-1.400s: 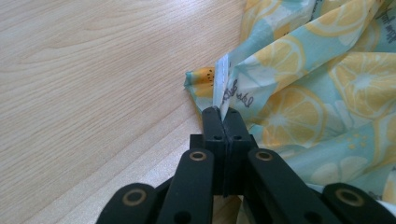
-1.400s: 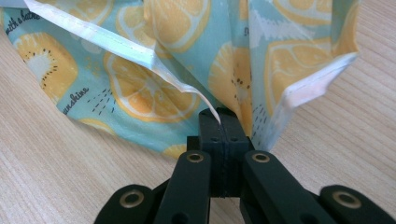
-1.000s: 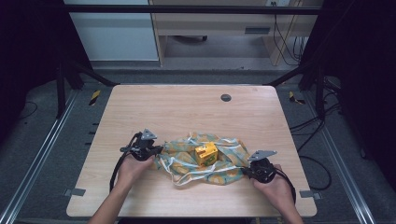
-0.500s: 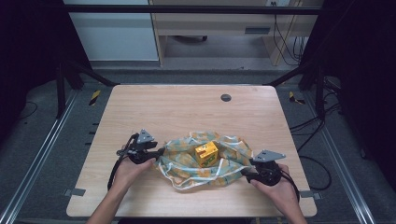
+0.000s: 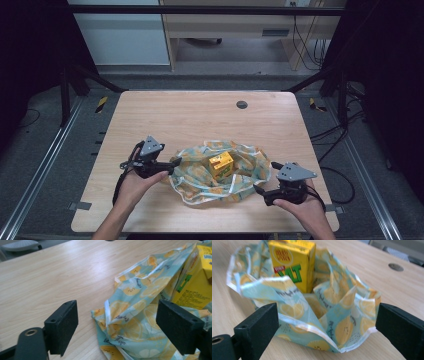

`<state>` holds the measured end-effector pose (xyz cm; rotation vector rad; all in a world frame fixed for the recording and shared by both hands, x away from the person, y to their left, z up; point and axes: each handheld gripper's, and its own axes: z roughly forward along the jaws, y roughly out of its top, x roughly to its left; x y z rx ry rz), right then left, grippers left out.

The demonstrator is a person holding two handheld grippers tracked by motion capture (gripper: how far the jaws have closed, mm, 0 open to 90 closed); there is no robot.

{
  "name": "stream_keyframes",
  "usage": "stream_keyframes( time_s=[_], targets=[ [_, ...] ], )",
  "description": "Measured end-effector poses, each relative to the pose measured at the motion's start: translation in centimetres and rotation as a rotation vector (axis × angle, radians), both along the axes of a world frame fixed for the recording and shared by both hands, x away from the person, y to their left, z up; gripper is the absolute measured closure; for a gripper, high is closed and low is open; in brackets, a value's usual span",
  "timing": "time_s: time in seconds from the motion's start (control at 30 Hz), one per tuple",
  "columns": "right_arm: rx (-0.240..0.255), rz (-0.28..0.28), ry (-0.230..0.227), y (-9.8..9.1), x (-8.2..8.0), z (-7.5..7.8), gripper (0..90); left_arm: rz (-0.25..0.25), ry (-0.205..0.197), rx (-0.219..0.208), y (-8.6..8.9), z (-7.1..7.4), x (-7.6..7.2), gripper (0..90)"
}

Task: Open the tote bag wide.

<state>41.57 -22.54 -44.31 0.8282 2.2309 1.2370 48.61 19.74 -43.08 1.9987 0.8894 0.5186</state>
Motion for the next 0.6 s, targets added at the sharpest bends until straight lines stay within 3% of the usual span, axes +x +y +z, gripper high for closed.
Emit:
stream_keyframes(
  time_s=[0.2, 0.23, 0.27, 0.3, 0.33, 0.37, 0.47, 0.57, 0.6],
  targets=[
    [0.061, -0.016, -0.047, -1.3, -0.6, 1.0, 4.3, 0.077, -0.036, 0.009, 2.1, 1.1, -0.3, 16.0],
    [0.052, -0.079, -0.048, -1.9, -0.5, 1.0, 4.7, 0.09, -0.034, 0.01, 2.7, 1.1, -0.4, 14.8],
    [0.045, -0.113, -0.043, -2.3, -0.4, 0.9, 4.8, 0.119, -0.03, 0.014, 3.9, 0.9, -0.6, 14.3],
    [0.045, -0.113, -0.043, -2.3, -0.4, 0.9, 4.8, 0.119, -0.03, 0.014, 3.9, 0.9, -0.6, 14.0],
    [0.038, -0.155, -0.034, -2.6, -0.2, 0.7, 5.3, 0.137, -0.026, 0.013, 4.6, 0.8, -0.8, 14.0],
    [0.017, -0.269, 0.004, -3.2, 0.4, 0.3, 6.0, 0.154, -0.02, 0.015, 5.3, 0.6, -0.9, 12.6],
    [-0.005, -0.395, 0.053, -3.9, 1.1, -0.5, 6.2, 0.215, -0.003, 0.018, 7.7, -0.7, -2.0, 11.3],
    [-0.019, -0.474, 0.095, -4.5, 1.7, -1.5, 6.2, 0.228, 0.005, 0.024, 8.8, -1.5, -2.3, 7.8],
    [-0.019, -0.474, 0.095, -4.5, 1.7, -1.5, 6.2, 0.238, 0.009, 0.037, 9.2, -2.0, -2.5, 7.8]
  ],
)
